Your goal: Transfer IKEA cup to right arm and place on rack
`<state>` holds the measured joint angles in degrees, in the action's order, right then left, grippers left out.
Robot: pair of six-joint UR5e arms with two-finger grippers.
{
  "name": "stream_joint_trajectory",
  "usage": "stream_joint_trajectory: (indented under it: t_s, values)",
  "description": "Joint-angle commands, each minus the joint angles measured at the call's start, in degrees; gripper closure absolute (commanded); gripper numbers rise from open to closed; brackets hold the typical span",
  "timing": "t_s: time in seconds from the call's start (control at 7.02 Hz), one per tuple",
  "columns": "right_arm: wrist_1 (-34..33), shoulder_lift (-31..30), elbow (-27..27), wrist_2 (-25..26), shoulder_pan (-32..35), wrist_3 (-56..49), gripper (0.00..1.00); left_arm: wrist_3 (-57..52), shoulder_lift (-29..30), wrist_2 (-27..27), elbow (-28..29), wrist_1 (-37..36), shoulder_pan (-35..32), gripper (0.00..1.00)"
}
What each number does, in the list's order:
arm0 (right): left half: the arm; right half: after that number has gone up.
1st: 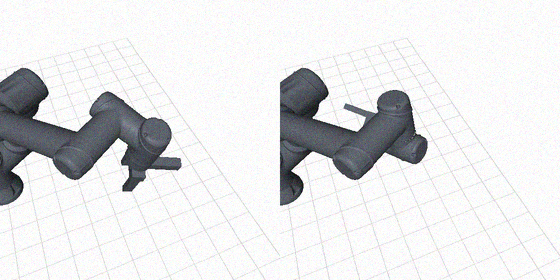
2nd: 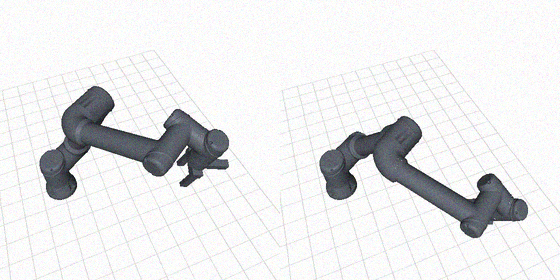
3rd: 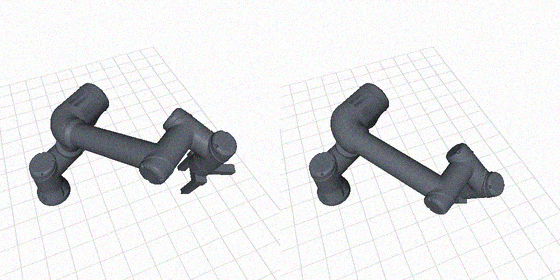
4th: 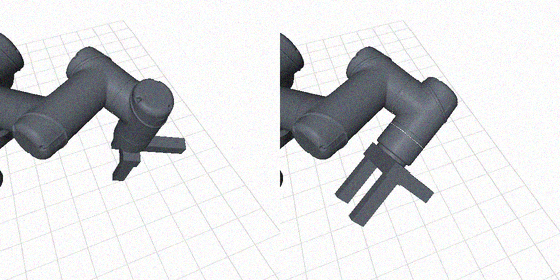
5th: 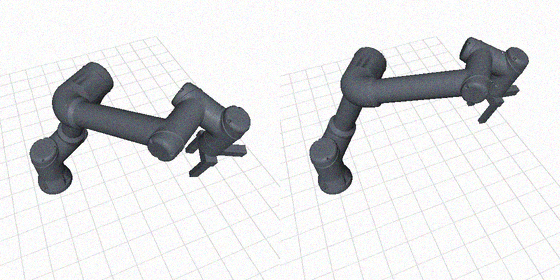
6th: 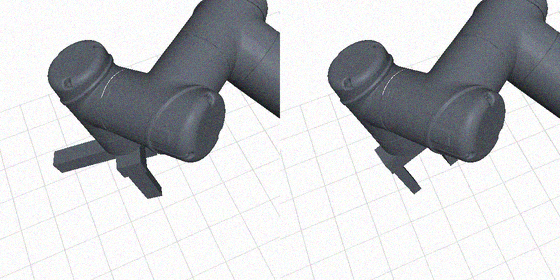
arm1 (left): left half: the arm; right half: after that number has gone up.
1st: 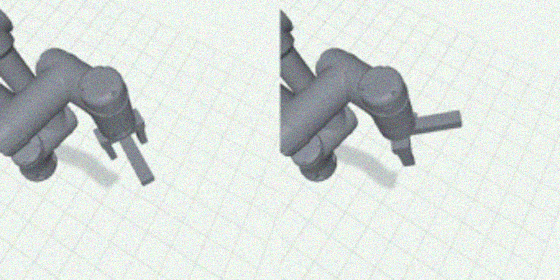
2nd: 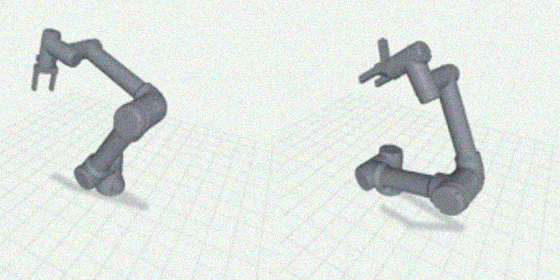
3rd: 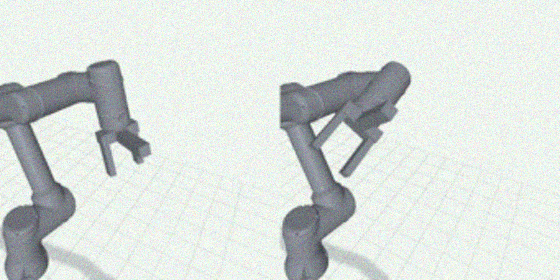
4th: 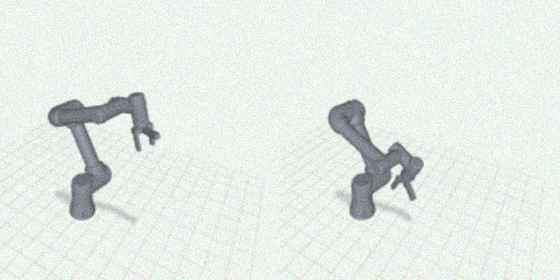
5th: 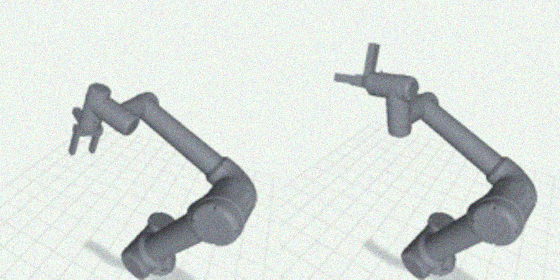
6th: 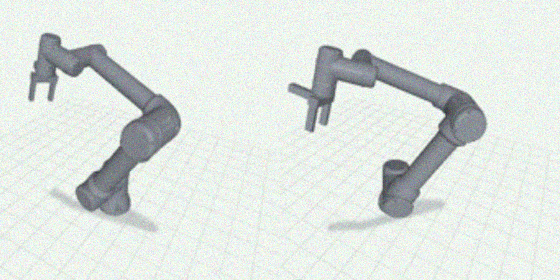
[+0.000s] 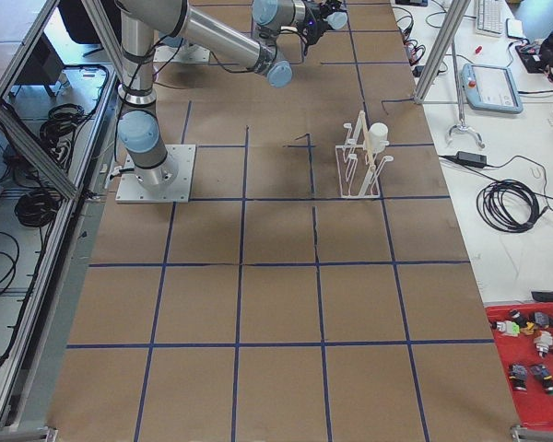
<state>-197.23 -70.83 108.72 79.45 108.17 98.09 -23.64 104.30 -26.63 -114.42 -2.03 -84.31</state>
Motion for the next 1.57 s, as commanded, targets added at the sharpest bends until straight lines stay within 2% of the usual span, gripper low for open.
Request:
stream_joint_trajectory:
  t_s: [0.0, 0.28, 0.57, 0.71, 0.85, 1.0, 1.14, 1.28, 1.42]
  values:
    - [0.0, 0.2, -0.2, -2.3, -0.5, -0.1, 0.62, 0.3, -0.9, 1.0, -0.5, 0.1, 5.8, 0.01]
    - [-0.1, 0.2, -0.4, -3.1, -2.1, -0.4, 0.64, 0.3, -0.8, 1.0, -0.4, 0.4, 10.4, 0.01]
    - [-0.1, 0.2, -0.4, -3.1, -2.1, -0.4, 0.64, 0.3, -0.5, -1.7, 1.1, 2.0, 11.7, 0.01]
    - [-0.4, -0.4, -0.4, -7.0, -10.1, -4.2, 0.74, 0.3, -1.0, -11.9, 3.0, 4.9, 11.3, 0.01]
    - [-0.4, -0.4, -0.4, -7.0, -10.2, -4.2, 0.74, 0.2, -1.6, -18.6, 5.0, 8.6, 11.1, 0.01]
    - [-0.4, -0.5, -0.3, -6.9, -11.3, -9.5, 0.75, 0.1, -2.3, -26.9, 6.2, 13.6, 9.8, 0.01]
    - [-0.4, -0.5, 0.0, -6.9, -11.3, -9.8, 0.75, 0.0, -2.8, -35.3, 6.7, 18.8, 6.3, 0.01]
    - [-0.4, -0.5, 0.0, -6.9, -11.3, -9.9, 0.76, 0.0, -3.5, -47.3, 8.6, 25.3, 1.9, 0.01]
    - [-0.4, -0.7, 0.1, -6.7, -11.3, -10.0, 0.79, 0.2, -4.4, -56.2, 13.8, 38.7, -2.0, 0.01]
